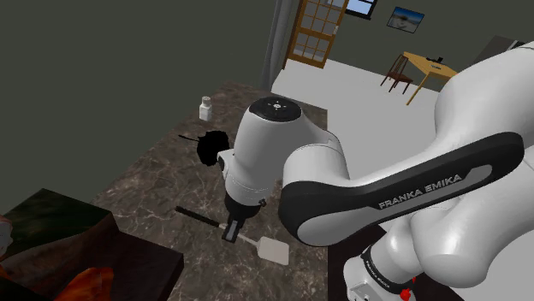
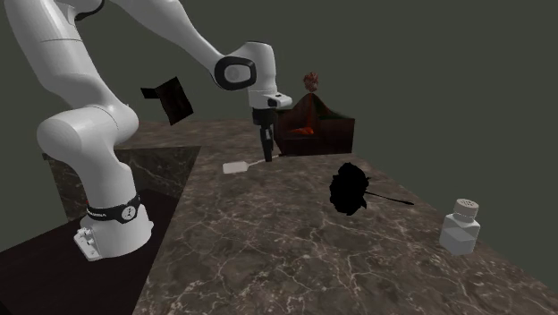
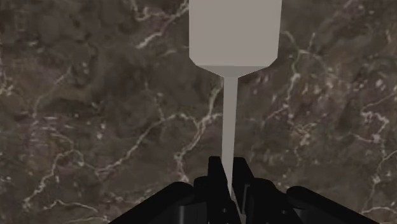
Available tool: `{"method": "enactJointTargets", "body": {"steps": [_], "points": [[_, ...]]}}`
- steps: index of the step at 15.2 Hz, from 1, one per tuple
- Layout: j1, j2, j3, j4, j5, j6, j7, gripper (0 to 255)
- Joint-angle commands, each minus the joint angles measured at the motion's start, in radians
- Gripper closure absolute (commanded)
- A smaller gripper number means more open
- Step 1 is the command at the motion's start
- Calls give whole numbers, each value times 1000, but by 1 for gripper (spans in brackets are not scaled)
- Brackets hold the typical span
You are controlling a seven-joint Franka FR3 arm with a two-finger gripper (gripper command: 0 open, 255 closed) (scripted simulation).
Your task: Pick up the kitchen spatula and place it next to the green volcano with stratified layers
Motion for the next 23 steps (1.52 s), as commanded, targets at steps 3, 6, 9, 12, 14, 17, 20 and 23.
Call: {"method": "enactJointTargets", "body": {"steps": [3,6,9,12,14,17,20,23], "points": [[-1,13,3,-16,-3,29,2,255],[-1,13,3,-15,-3,29,2,255],[-1,13,3,-15,-3,29,2,0],[-1,13,3,-15,-3,29,2,0],[-1,13,3,-15,-3,29,2,0],[8,-65,-16,26,19,-89,-17,0],[10,-83,-21,39,22,-119,-21,0],[10,-83,-21,39,22,-119,-21,0]]}}
